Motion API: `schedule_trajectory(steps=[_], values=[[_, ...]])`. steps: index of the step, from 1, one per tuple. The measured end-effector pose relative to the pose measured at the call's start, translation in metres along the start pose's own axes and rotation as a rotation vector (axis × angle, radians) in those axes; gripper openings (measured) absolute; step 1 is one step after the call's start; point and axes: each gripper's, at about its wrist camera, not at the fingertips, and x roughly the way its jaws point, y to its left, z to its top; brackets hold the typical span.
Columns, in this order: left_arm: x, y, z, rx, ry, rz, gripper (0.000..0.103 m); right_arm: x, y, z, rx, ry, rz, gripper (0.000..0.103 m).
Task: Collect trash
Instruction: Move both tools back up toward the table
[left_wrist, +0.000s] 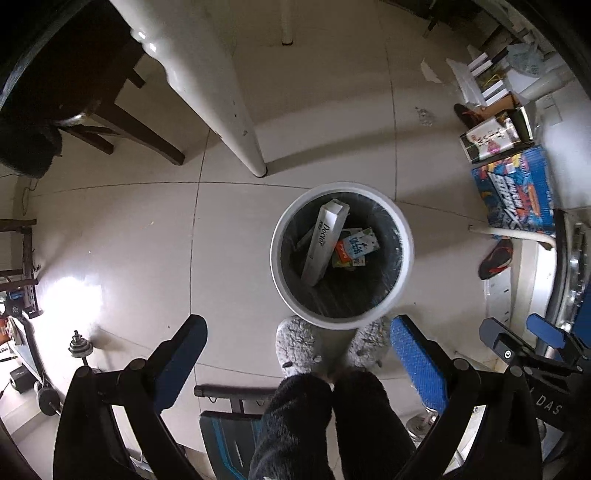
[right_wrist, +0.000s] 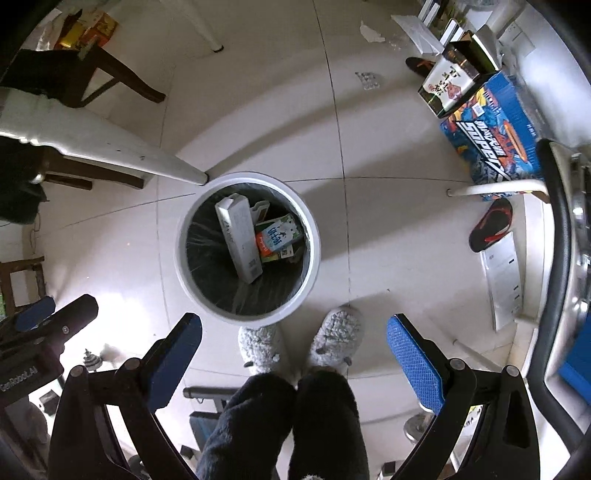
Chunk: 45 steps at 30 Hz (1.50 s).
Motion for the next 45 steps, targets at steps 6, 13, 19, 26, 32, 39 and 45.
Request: schedule_trajectory(steps=[6,13,19,26,32,39,45], values=[[-0.064,0.0,-0.017,-0.002,-0.03,-0.02,0.102,-0.074,0.006,-0.022,-0.01,-0.03,0.011,0.101],[-0.147,0.001,-0.041,0.018,-0.08,-0.035,0.102,-0.168,0.015,-0.048,-0.01,-0.075,0.038,0.101],[-0.214,0.007,-0.06,0.036,-0.125,-0.029,0.102,-0.248,0.026,-0.069,-0.014,-0.115,0.057,0.101],[-0.28,0.006,-0.053,0.055,-0.233,-0.045,0.102,-0.324,0.037,-0.081,0.005,-0.164,0.089,0.101],[-0.315,-0.013,-0.005,0.05,-0.341,0.007,0.102,-0.377,0.025,-0.039,0.098,-0.251,0.129,0.101],[-0.331,-0.06,0.098,0.054,-0.386,0.065,0.103,-0.417,-0.03,0.063,0.204,-0.317,0.155,0.101],[-0.336,-0.11,0.213,-0.035,-0.341,0.039,0.103,-0.429,-0.097,0.197,0.276,-0.335,0.13,0.101]])
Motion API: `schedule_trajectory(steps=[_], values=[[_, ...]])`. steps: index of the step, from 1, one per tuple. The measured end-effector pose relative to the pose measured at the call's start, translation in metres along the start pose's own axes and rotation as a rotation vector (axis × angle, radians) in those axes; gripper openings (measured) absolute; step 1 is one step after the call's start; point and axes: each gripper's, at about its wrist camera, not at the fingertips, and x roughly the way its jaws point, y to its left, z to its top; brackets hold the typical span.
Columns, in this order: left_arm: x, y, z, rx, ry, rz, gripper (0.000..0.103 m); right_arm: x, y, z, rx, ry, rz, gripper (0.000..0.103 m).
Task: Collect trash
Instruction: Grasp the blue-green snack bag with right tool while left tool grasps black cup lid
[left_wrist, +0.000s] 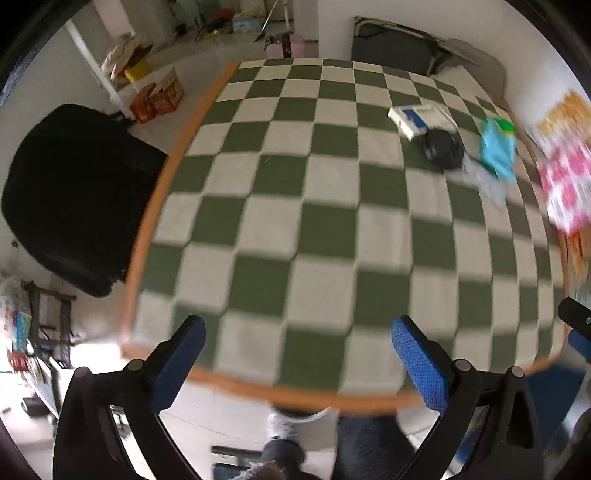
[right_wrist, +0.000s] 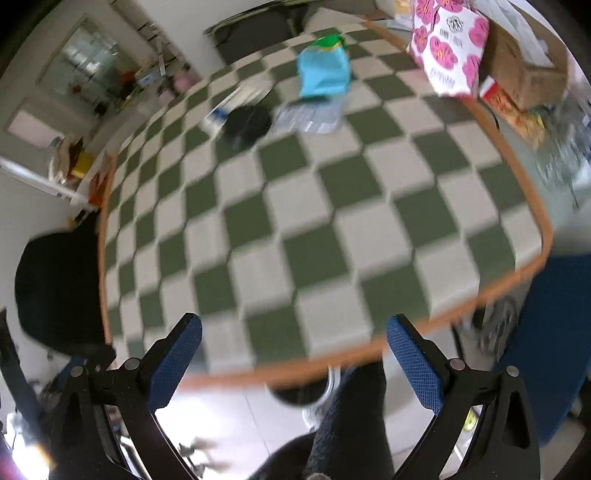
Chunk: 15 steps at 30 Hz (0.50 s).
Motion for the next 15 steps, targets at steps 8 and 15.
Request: schedule_trajectory(steps=[8,15], values=[[0.079,-0.082,0.133,-0.097,0.152,0.014,0.103,0.081,-0.04,0.224,0.071,0.038,-0.087,0.101],[0.142,-0.122,0.205,-0.187,0.26,-0.001,0.103,0.15,-0.039,0.339,0.028,0.057,-0.158,0.101]])
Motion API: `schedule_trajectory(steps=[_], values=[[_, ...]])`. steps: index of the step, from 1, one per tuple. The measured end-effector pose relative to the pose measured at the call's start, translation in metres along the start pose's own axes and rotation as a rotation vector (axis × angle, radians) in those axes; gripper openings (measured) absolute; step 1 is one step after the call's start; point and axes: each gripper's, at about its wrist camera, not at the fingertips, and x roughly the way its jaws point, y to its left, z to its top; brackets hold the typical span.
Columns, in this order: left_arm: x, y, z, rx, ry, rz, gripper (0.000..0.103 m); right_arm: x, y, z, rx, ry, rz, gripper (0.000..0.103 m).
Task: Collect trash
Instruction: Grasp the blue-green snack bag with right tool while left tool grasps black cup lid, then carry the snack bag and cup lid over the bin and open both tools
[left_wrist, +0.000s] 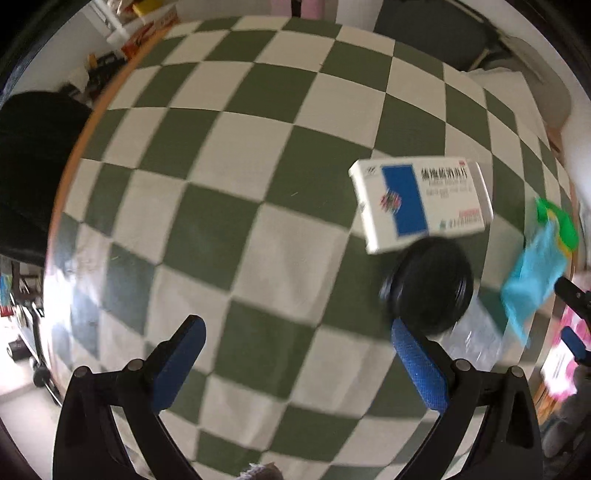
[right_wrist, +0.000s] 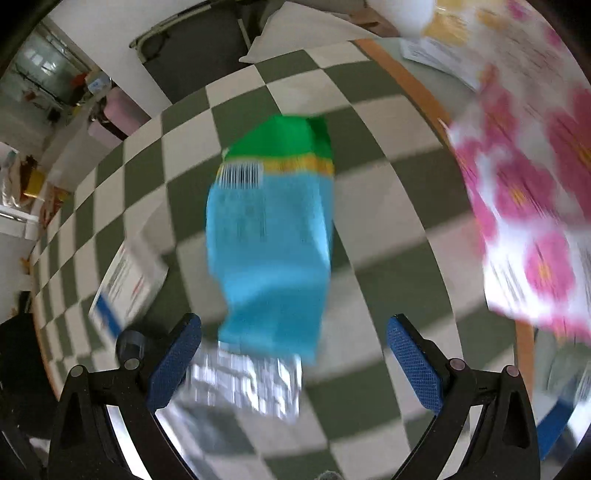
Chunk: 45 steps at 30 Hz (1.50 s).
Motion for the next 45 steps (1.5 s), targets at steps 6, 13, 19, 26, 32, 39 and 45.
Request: schedule_trajectory(steps=[6,13,19,26,32,39,45], values=[[0.011,-0.019,0.016,-0.019,0.037,-0.007,0.103,0.049,0.021,0.054,-0.031,0.024,-0.029,0.101],[0.008,-0.038,0.003,0.027,0.049,-0.032,0.103,0.068,0.021,0.059,-0.069,0.025,-0.038,0.085],[0.023,-0.062,-0.002,0.024,0.112,-0.114,0.103,0.054,-0.017,0.036,-0.04,0.037,-0.038,0.08],[0.051,-0.081,-0.001,0.071,0.127,-0.044,0.092,0.062,-0.049,0.023,0.033,0.068,-0.043,0.08],[0.042,-0.07,-0.011,0.113,0.06,-0.023,0.082,0.062,-0.051,0.02,0.015,0.058,-0.043,0.076],[0.014,-0.051,-0.032,0.186,-0.044,0.017,0.082,0.043,-0.042,0.002,-0.013,0.025,-0.042,0.074],[-0.021,-0.034,-0.061,0.255,-0.143,0.034,0.082,0.021,-0.04,-0.02,-0.041,-0.008,-0.022,0.073]])
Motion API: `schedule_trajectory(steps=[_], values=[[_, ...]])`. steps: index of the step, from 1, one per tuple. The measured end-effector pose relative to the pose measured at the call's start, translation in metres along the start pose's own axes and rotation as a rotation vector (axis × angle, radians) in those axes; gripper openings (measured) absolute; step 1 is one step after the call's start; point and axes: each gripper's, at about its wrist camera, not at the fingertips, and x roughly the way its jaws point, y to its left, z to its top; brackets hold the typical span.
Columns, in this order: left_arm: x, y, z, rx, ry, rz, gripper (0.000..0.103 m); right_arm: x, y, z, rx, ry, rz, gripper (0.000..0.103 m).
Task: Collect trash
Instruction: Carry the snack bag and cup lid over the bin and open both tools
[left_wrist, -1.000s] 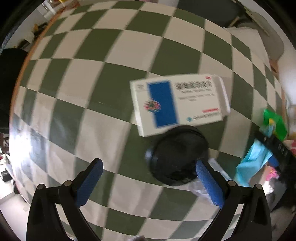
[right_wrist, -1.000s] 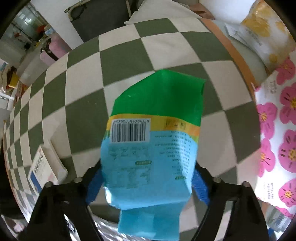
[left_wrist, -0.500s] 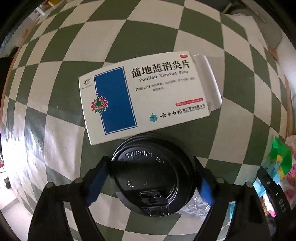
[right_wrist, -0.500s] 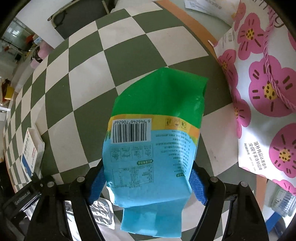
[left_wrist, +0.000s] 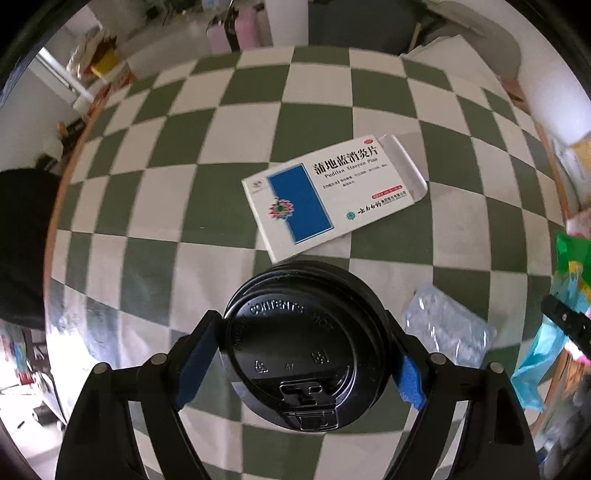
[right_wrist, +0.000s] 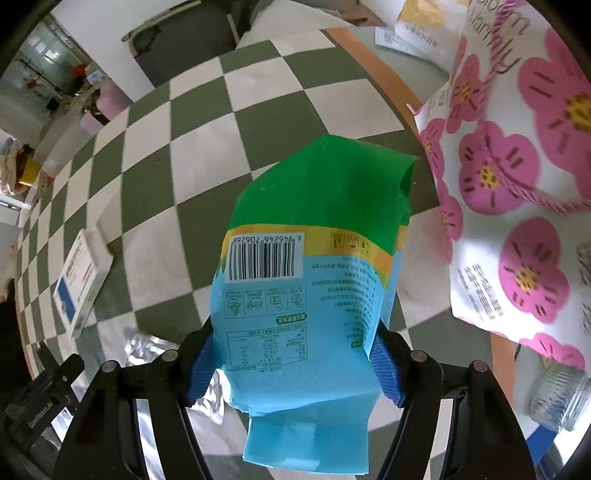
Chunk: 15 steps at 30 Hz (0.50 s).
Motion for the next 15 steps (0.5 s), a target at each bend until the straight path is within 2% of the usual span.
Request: schedule_trajectory(steps=[3,4,7,9,11,15], values=[[-0.019,-0.002,-0.012,0.006,-0.031,-0.014,0.082,-0.019,-0.001,-0.008,-0.012,-0.018,0.017,0.073],[-0.023,-0.012,-0.001,0.007,-0.038,-0.018,0.082,-0.024,-0.001,-0.013,-0.018,-0.023,0.022,0.073],[-0.036,0.005,-0.005,0.008,-0.071,-0.03,0.082,-0.041,0.005,-0.032,-0.04,-0.037,0.041,0.073],[-0.05,0.016,-0.02,0.011,-0.09,-0.037,0.082,-0.055,0.007,-0.05,-0.055,-0.044,0.055,0.073],[-0.051,0.02,-0.018,0.013,-0.097,-0.043,0.082,-0.066,0.014,-0.07,-0.075,-0.051,0.067,0.073],[-0.066,0.054,-0.068,0.02,-0.115,-0.06,0.082,-0.087,0.025,-0.118,-0.108,-0.064,0.089,0.073]])
